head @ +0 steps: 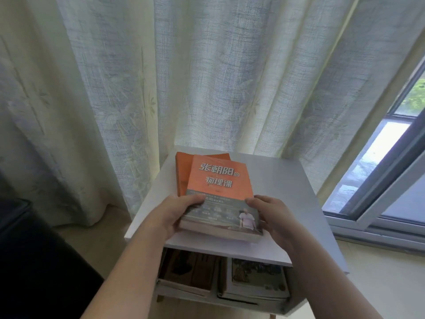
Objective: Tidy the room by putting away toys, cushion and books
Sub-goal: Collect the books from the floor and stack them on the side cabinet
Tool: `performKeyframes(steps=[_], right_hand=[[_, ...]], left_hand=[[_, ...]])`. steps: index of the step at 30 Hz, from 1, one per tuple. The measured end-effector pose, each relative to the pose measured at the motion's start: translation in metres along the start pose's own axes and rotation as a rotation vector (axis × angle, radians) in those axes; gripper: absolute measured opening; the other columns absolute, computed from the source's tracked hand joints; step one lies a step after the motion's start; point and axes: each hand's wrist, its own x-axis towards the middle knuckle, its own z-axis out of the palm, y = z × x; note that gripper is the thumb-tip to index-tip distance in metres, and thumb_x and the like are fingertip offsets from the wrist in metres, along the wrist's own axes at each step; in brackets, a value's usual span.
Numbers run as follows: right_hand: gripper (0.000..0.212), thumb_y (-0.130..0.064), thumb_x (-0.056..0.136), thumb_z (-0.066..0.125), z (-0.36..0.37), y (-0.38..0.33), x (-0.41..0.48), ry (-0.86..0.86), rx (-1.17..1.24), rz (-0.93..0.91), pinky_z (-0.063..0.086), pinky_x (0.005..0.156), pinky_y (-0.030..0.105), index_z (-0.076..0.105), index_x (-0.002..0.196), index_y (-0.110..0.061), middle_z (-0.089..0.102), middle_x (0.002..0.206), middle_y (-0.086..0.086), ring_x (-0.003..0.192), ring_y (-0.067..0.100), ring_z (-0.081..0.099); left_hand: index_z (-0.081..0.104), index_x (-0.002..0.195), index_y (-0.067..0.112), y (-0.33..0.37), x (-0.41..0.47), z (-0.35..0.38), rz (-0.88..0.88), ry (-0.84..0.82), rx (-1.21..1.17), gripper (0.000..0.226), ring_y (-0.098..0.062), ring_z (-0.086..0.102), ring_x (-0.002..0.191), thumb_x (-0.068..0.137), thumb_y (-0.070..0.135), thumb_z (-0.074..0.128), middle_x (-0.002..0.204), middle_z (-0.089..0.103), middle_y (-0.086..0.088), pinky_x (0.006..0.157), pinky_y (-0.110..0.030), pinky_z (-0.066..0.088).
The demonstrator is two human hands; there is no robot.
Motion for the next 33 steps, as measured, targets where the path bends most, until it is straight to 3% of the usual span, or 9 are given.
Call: performKeyframes(steps=[2,6,10,14,19,25,27,30,33], right_hand=[[0.018,-0.022,0.094,0.060,-0.008,0.004,-0.011,0.000,0.015,-0.014,0.052,0.063,0.024,0.066,0.105,-0.009,0.074,0.097,0.008,0.078,0.016,0.070],[0.045,-0.045,0.082,0.065,-0.017,0.003,-0.023,-0.056,0.054,-0.076,0.054,0.078,0.032,0.060,0.115,-0.015,0.075,0.099,0.002,0.091,0.021,0.072],[0.047,-0.040,0.078,0.066,-0.035,-0.008,-0.032,-0.008,0.200,-0.242,0.056,0.076,0.034,0.055,0.118,-0.020,0.075,0.102,0.002,0.091,0.022,0.073],[0.041,-0.023,0.078,0.067,-0.047,-0.013,-0.036,0.085,0.216,-0.519,0.059,0.075,0.032,0.056,0.117,-0.017,0.074,0.106,0.001,0.095,0.022,0.072],[0.043,-0.012,0.075,0.078,-0.043,-0.006,-0.033,0.154,0.107,-0.696,0.057,0.072,0.024,0.057,0.112,-0.014,0.074,0.101,-0.006,0.092,0.014,0.071],[0.051,-0.010,0.070,0.078,-0.040,0.004,-0.029,0.088,0.121,-0.659,0.056,0.073,0.023,0.055,0.115,-0.013,0.074,0.101,-0.003,0.094,0.015,0.071],[0.055,-0.013,0.070,0.082,-0.040,0.005,-0.030,0.056,0.150,-0.634,0.056,0.074,0.022,0.054,0.117,-0.012,0.074,0.102,-0.002,0.095,0.016,0.071],[0.074,-0.032,0.057,0.090,-0.040,0.003,-0.031,0.053,0.174,-0.625,0.056,0.073,0.023,0.054,0.118,-0.010,0.074,0.103,0.002,0.095,0.018,0.071],[0.065,-0.019,0.062,0.085,-0.042,-0.003,-0.031,0.086,0.170,-0.657,0.057,0.071,0.026,0.054,0.117,-0.008,0.073,0.101,0.006,0.093,0.021,0.071]], left_hand=[[0.059,0.115,0.000,-0.008,-0.003,0.011,0.097,-0.007,0.065,0.044,-0.025,0.071,0.084,0.077,0.015,0.076,0.097,0.073,-0.014,0.071,-0.033,0.055],[0.050,0.116,0.016,-0.020,-0.019,0.025,0.359,-0.068,0.160,0.070,-0.020,0.071,0.090,0.057,0.039,0.082,0.106,0.069,-0.008,0.074,-0.034,0.056],[0.044,0.119,0.030,-0.019,-0.032,0.043,0.540,-0.195,0.291,0.061,-0.015,0.068,0.100,0.071,0.042,0.079,0.108,0.068,0.007,0.080,-0.034,0.057],[0.040,0.115,0.035,-0.016,-0.026,0.061,0.703,-0.097,0.390,0.047,0.006,0.061,0.100,0.077,0.034,0.069,0.111,0.060,0.013,0.074,-0.012,0.052],[0.029,0.123,0.027,-0.023,-0.016,0.071,0.736,0.008,0.319,0.057,0.017,0.054,0.098,0.079,0.034,0.063,0.117,0.050,0.018,0.074,-0.008,0.049],[0.031,0.119,0.040,-0.033,-0.008,0.061,0.730,-0.026,0.303,0.051,0.013,0.052,0.105,0.077,0.041,0.060,0.120,0.049,0.019,0.081,-0.009,0.049],[0.034,0.118,0.039,-0.033,-0.011,0.061,0.746,-0.049,0.301,0.052,0.009,0.055,0.105,0.075,0.048,0.062,0.119,0.054,0.015,0.082,-0.012,0.049],[0.034,0.121,0.042,-0.029,-0.017,0.064,0.788,-0.072,0.292,0.068,0.007,0.055,0.108,0.067,0.074,0.061,0.113,0.056,0.030,0.083,-0.009,0.047],[0.034,0.125,0.041,-0.024,-0.020,0.070,0.832,-0.035,0.272,0.070,0.005,0.056,0.108,0.069,0.075,0.058,0.112,0.057,0.030,0.081,-0.009,0.048]])
